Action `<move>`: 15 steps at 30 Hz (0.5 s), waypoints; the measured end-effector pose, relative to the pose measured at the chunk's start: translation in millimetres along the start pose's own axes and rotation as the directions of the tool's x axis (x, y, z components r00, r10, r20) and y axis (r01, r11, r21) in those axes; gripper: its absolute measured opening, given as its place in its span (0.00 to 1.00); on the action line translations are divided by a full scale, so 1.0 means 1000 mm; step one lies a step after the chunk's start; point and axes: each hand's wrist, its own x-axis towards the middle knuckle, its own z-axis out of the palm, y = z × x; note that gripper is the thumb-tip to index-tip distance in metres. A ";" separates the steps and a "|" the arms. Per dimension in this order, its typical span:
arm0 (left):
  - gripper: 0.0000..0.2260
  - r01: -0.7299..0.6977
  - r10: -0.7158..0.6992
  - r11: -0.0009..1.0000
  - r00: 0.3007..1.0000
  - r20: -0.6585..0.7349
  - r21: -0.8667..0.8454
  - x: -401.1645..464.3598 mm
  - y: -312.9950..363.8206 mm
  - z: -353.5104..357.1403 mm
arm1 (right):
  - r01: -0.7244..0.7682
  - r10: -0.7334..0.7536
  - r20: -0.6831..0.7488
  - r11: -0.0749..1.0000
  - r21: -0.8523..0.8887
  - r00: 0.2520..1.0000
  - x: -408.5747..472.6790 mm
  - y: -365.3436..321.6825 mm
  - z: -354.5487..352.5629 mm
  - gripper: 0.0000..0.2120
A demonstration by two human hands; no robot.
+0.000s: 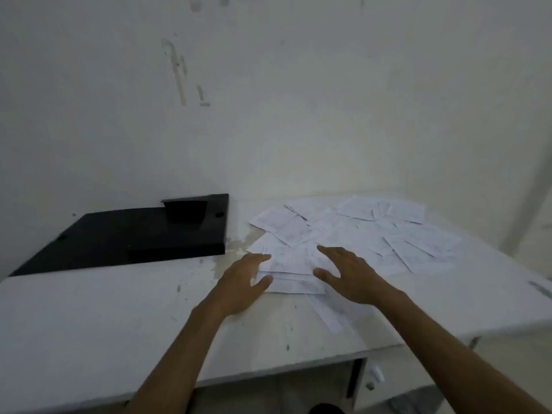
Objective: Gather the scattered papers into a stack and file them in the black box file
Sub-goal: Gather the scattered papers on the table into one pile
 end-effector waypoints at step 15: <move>0.33 0.040 -0.057 0.961 0.997 0.054 0.273 0.010 -0.017 0.029 | -0.031 0.031 -0.029 0.999 0.021 0.999 0.034 0.017 0.021 0.38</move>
